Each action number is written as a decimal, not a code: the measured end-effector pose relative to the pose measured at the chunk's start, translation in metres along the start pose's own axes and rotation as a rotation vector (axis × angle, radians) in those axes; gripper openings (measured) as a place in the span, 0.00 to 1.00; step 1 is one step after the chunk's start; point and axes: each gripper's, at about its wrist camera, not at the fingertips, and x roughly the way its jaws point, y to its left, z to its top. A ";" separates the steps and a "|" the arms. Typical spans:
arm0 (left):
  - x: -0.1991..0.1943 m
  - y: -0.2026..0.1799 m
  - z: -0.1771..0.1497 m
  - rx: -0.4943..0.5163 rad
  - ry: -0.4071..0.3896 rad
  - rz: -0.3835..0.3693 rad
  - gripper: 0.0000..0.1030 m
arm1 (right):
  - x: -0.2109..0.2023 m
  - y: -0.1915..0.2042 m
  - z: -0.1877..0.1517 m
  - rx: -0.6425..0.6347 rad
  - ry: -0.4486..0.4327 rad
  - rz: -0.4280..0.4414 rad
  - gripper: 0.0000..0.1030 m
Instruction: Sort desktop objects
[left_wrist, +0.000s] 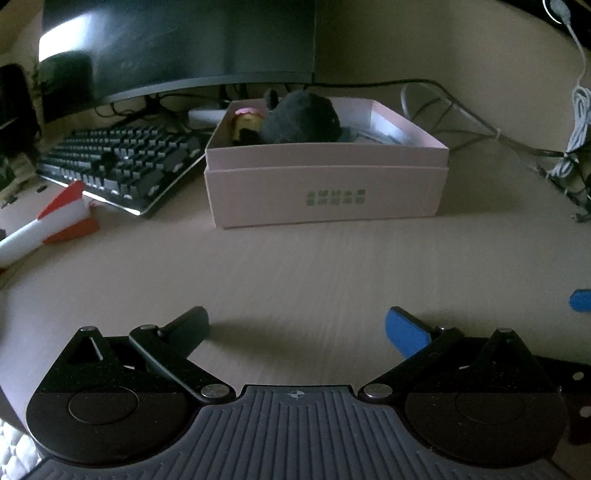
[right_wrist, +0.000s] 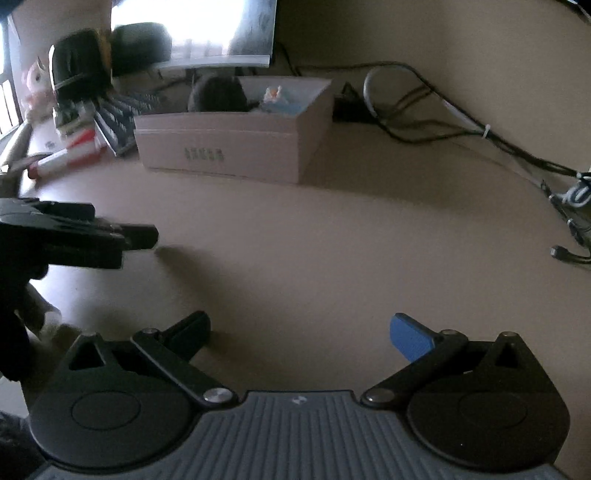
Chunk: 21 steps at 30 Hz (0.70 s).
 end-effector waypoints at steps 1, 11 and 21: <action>0.002 0.001 0.001 -0.001 -0.001 0.001 1.00 | 0.002 0.000 0.001 0.003 -0.001 0.002 1.00; 0.011 0.002 0.009 -0.013 -0.004 0.017 1.00 | 0.035 -0.009 0.023 0.014 -0.078 -0.011 1.00; 0.011 0.002 0.009 -0.012 -0.004 0.015 1.00 | 0.040 -0.010 0.028 0.020 -0.091 -0.019 1.00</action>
